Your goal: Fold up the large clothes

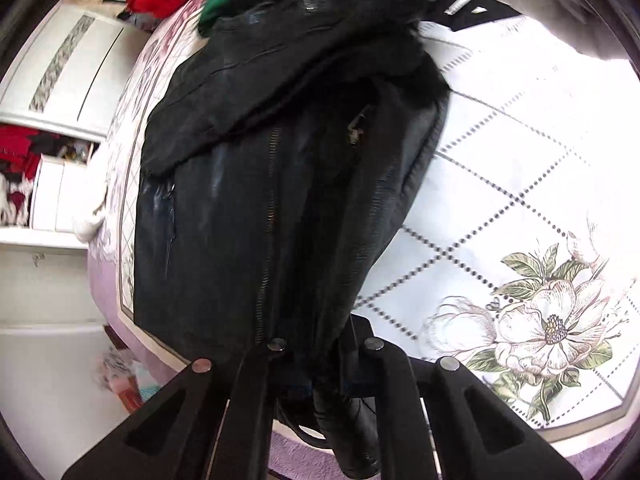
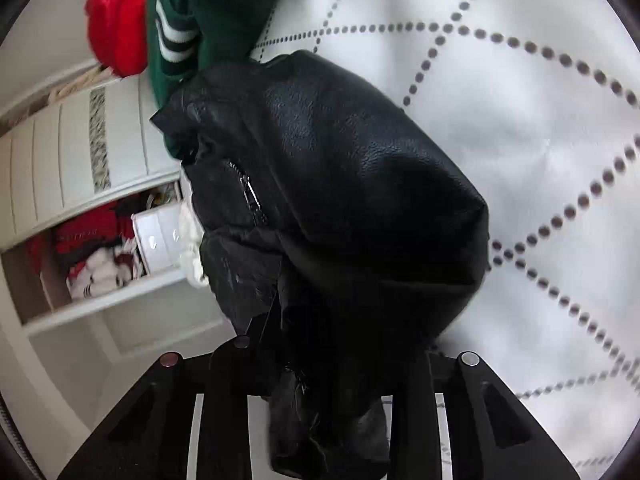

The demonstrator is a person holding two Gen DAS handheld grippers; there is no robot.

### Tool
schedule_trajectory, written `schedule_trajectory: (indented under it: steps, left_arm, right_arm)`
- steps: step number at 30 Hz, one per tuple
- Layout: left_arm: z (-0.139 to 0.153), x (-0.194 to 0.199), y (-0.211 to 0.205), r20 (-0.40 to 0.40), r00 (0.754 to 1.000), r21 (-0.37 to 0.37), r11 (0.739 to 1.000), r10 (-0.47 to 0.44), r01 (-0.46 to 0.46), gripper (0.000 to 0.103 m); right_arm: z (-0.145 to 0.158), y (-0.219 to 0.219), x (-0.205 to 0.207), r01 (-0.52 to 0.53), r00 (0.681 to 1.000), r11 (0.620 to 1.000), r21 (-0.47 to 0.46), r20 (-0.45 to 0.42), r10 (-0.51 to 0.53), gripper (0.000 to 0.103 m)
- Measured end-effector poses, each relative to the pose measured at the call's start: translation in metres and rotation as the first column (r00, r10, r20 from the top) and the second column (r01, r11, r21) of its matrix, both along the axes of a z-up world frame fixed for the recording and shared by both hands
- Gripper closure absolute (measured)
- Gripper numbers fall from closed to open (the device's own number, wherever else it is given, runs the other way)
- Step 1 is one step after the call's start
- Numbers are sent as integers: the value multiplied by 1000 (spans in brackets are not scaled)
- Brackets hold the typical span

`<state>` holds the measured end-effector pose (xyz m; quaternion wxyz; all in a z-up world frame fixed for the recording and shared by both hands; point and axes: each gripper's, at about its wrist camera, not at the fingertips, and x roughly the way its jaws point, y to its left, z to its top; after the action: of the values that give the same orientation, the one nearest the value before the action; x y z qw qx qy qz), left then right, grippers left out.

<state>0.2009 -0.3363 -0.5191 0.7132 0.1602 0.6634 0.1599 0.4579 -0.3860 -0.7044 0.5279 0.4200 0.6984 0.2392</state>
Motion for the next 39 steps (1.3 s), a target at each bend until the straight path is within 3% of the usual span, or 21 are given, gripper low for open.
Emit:
schedule_trajectory:
  steps: [3, 7, 13, 18, 22, 26, 28, 30, 31, 33, 34, 35, 36, 37, 39]
  left_arm:
    - [24, -3, 21, 26, 999, -43, 998, 44, -43, 98]
    - [66, -8, 71, 65, 992, -126, 987, 112, -104, 98]
    - [97, -16, 167, 92, 965, -246, 945, 244, -215, 98]
    - [80, -23, 251, 102, 933, -294, 907, 345, -303, 98]
    - [43, -34, 308, 62, 911, -332, 869, 407, -366, 97]
    - [-2, -41, 361, 3, 893, -365, 832, 450, -417, 90]
    - [-20, -45, 382, -39, 877, -451, 775, 479, -443, 83]
    - [-27, -51, 405, -92, 851, -566, 676, 517, -471, 83]
    - [-26, -55, 414, -124, 837, -620, 617, 533, -484, 82]
    - [-20, -64, 428, -165, 819, -686, 533, 550, -495, 77]
    - [-12, -71, 437, -171, 812, -702, 510, 558, -498, 65]
    - [-7, -75, 442, -169, 810, -704, 506, 562, -498, 55]
    - [0, -80, 449, -163, 810, -706, 506, 563, -495, 29]
    - [7, -85, 456, -152, 807, -707, 508, 570, -492, 15]
    - [21, -93, 473, -122, 791, -695, 518, 599, -499, 15]
  right_arm:
    - [42, 14, 0, -3, 1000, 999, -34, 23, 4, 79]
    - [117, 67, 7, -70, 994, 992, -106, 70, 78, 80]
    - [177, 197, 25, -185, 973, 958, -221, 92, 210, 80]
    - [166, 329, 41, -278, 945, 902, -331, 77, 319, 80]
    - [127, 412, 42, -346, 919, 842, -414, 30, 393, 80]
    - [80, 458, 36, -401, 901, 792, -461, -42, 431, 78]
    - [60, 470, 35, -409, 904, 788, -461, -84, 419, 65]
    - [57, 464, 28, -402, 911, 812, -422, -98, 401, 36]
    - [63, 465, 28, -394, 916, 839, -376, -87, 391, 28]
    - [79, 466, 28, -409, 910, 857, -314, -76, 407, 21]
    - [85, 464, 27, -415, 908, 862, -292, -71, 413, 21]
    - [97, 458, 26, -411, 909, 870, -272, -50, 414, 21]
    - [106, 453, 24, -405, 911, 875, -266, -34, 411, 21]
    - [115, 445, 22, -399, 912, 880, -256, -16, 409, 21]
    - [126, 433, 13, -378, 919, 891, -251, 18, 394, 24]
